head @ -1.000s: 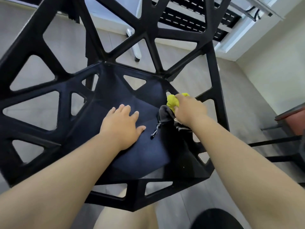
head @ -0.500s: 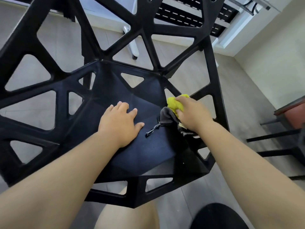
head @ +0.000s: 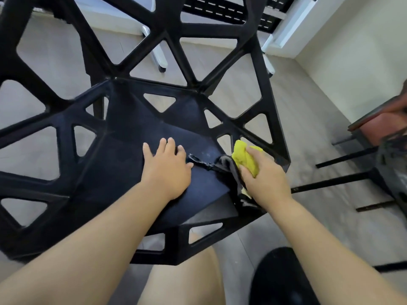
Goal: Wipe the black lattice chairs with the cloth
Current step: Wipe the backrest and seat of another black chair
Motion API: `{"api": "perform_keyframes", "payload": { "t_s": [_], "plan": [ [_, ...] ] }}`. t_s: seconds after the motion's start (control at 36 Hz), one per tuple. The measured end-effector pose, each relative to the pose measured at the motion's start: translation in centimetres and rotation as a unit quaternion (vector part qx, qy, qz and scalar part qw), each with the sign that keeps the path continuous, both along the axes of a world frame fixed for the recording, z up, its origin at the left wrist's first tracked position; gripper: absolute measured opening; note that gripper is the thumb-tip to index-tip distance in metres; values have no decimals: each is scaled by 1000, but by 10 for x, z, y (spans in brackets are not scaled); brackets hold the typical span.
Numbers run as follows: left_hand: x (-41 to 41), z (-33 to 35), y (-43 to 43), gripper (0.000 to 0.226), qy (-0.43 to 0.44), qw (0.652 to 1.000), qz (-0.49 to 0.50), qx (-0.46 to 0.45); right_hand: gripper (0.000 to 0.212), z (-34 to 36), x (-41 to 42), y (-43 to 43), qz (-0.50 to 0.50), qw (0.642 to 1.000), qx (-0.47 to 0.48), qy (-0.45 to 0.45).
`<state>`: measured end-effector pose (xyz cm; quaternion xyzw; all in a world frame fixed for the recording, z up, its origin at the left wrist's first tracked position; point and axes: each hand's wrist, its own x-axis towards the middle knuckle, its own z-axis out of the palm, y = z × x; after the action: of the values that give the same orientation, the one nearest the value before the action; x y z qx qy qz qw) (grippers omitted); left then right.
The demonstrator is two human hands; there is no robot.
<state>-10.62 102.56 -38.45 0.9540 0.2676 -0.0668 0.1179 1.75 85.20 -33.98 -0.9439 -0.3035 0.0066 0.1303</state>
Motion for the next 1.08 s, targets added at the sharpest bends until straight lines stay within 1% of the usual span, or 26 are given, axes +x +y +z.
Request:
{"api": "perform_keyframes", "payload": {
  "t_s": [0.11,0.22,0.28,0.33,0.44,0.53,0.61,0.67,0.75,0.83,0.89,0.92,0.94,1.0,1.03,1.08],
  "plan": [
    [2,-1,0,57,-11,1000,-1,7,47,5,8,-13,67,998,5,1],
    [2,-2,1,56,-16,1000,-3,9,40,-4,-11,-9,157,985,28,-70],
    [1,-2,1,56,-22,1000,-4,15,39,-9,-13,-1,159,985,22,-65],
    [1,-2,1,55,-24,1000,-6,16,39,-10,-7,12,140,989,-7,-54],
    [0,-4,3,52,-34,999,-10,10,42,-14,25,65,136,982,-119,-50],
    [-1,-4,6,51,-41,999,-8,-3,42,-22,45,107,144,977,-148,-50],
    [-1,-3,6,50,-44,999,-2,-19,49,-25,47,124,151,981,-119,-26],
    [-1,1,6,46,-53,998,3,-38,51,-19,39,122,173,980,-95,17],
    [-4,8,8,43,-78,992,21,-93,45,-10,18,100,233,965,-63,104],
    [-7,12,10,41,-111,984,37,-133,43,-6,-3,69,266,953,-63,128],
    [-8,11,10,39,-126,980,46,-147,42,0,-4,48,248,957,-72,133],
    [-8,11,9,38,-118,983,41,-137,41,5,-2,37,230,962,-82,125],
    [-7,10,9,38,-108,986,35,-125,42,8,2,27,204,969,-96,105],
    [-6,8,6,38,-99,988,36,-110,42,11,9,12,146,982,-112,33],
    [-5,8,5,39,-98,989,40,-103,42,10,11,8,118,988,-103,-2],
    [-3,7,4,42,-93,991,39,-85,43,5,10,7,58,996,-70,-26]
  ]
}}
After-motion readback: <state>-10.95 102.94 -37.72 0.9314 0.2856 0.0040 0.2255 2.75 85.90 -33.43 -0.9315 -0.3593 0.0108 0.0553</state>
